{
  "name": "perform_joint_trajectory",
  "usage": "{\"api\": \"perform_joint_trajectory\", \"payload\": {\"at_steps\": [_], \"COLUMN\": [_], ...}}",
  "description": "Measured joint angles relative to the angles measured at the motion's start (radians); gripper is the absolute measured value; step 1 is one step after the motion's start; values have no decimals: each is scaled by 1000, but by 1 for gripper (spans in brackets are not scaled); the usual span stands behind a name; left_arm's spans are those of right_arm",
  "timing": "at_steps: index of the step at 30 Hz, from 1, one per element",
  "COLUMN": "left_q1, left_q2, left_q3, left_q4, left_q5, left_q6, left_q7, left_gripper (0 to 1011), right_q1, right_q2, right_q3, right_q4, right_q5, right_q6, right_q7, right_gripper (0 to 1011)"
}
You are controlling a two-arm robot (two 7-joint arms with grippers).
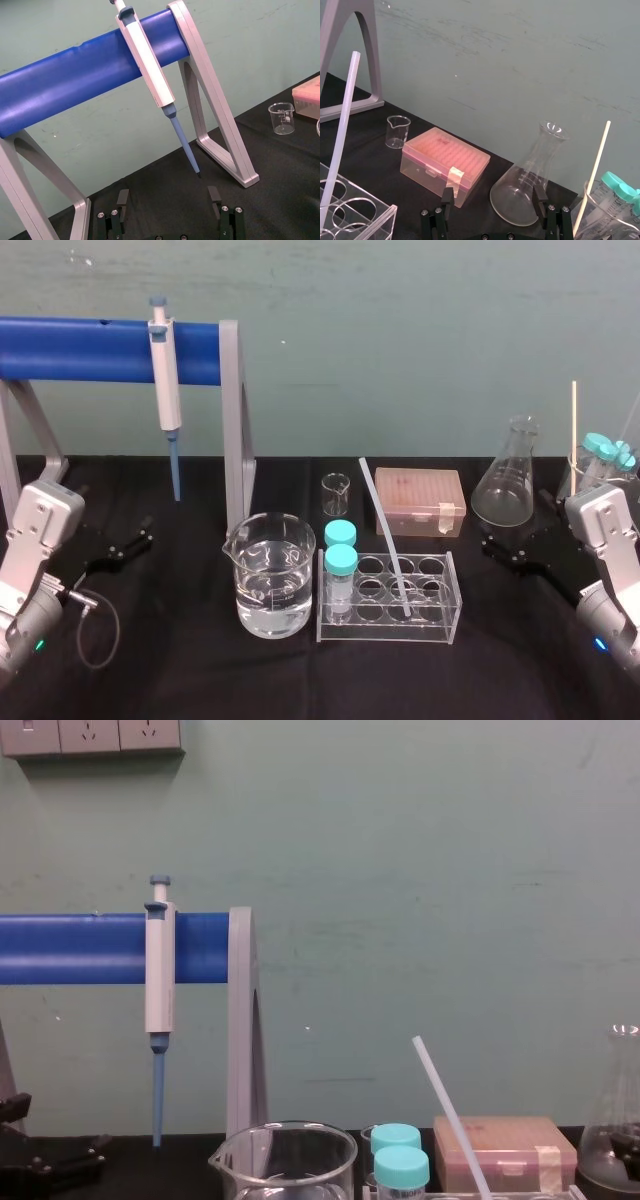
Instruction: Pick up the stirring rod with one hand, then place it down.
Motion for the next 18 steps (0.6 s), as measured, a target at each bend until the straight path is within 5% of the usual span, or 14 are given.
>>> {"api": "perform_joint_trajectory", "payload": {"at_steps": [18], "left_q1": [0], "left_q2": [0], "left_q3": [0], "left_q4": [0], "left_q5": [0], "left_q6": [0], "left_q7": [0], "left_gripper": [1000], "right_q1": [0], "right_q2": [0], "right_q3": [0], "right_q4": [0], "right_q5": [0], "right_q6": [0], "right_q7": [0], "right_gripper": [1003]}}
